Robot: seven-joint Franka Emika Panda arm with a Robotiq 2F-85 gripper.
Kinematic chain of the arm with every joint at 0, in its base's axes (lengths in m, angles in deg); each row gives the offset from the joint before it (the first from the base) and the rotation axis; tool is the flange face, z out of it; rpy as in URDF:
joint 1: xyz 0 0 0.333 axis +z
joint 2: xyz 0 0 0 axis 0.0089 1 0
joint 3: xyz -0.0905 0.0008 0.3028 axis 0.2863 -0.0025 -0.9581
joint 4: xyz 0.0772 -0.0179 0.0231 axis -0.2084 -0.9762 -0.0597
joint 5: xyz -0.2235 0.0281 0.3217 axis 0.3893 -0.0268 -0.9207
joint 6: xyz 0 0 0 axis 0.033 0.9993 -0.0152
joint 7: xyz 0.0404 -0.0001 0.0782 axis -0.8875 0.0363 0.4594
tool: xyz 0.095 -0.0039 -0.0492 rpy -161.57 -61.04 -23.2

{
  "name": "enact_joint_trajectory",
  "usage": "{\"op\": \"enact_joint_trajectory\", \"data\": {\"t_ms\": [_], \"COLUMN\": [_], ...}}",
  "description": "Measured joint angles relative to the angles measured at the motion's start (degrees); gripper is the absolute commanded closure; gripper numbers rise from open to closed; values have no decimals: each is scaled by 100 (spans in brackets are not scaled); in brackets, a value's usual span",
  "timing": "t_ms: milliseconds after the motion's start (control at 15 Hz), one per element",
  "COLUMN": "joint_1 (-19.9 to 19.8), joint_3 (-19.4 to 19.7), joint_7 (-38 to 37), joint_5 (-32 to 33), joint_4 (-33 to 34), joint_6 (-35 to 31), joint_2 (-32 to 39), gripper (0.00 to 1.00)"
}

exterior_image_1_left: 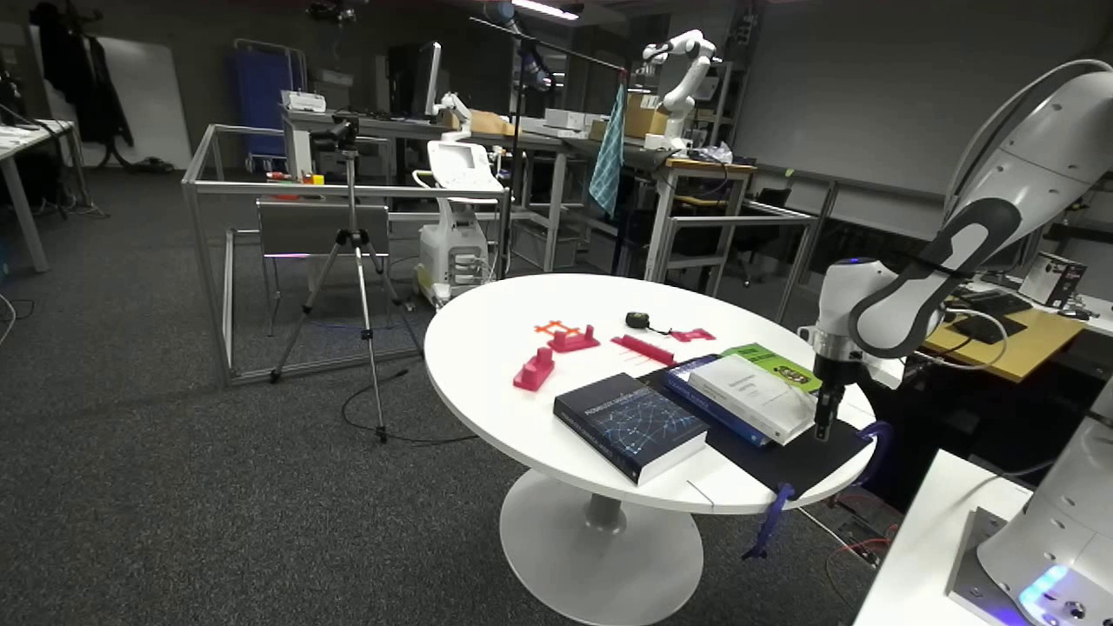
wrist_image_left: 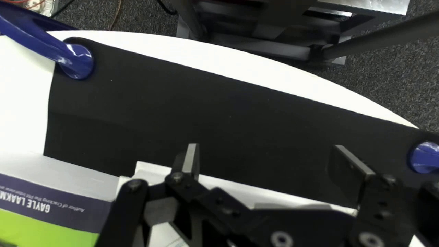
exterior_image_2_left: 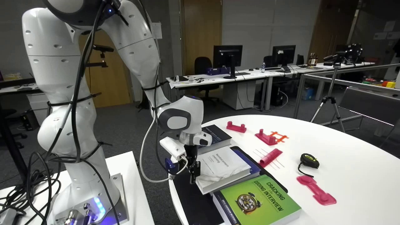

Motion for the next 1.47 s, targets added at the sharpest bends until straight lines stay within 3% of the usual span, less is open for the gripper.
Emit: {"op": "enact_joint_trajectory", "data": {"t_ms": [667, 1200, 1467], "joint_1": [16, 21, 17], "joint_3": [219, 213, 19], "joint_7": [-414, -467, -533], "joint_5": [462, 332, -214], "joint_4": [1, 6, 4], "joint_6": [-1448, -1536, -1635], "joint_2": [755, 792, 808], "gripper": [0, 0, 0]}}
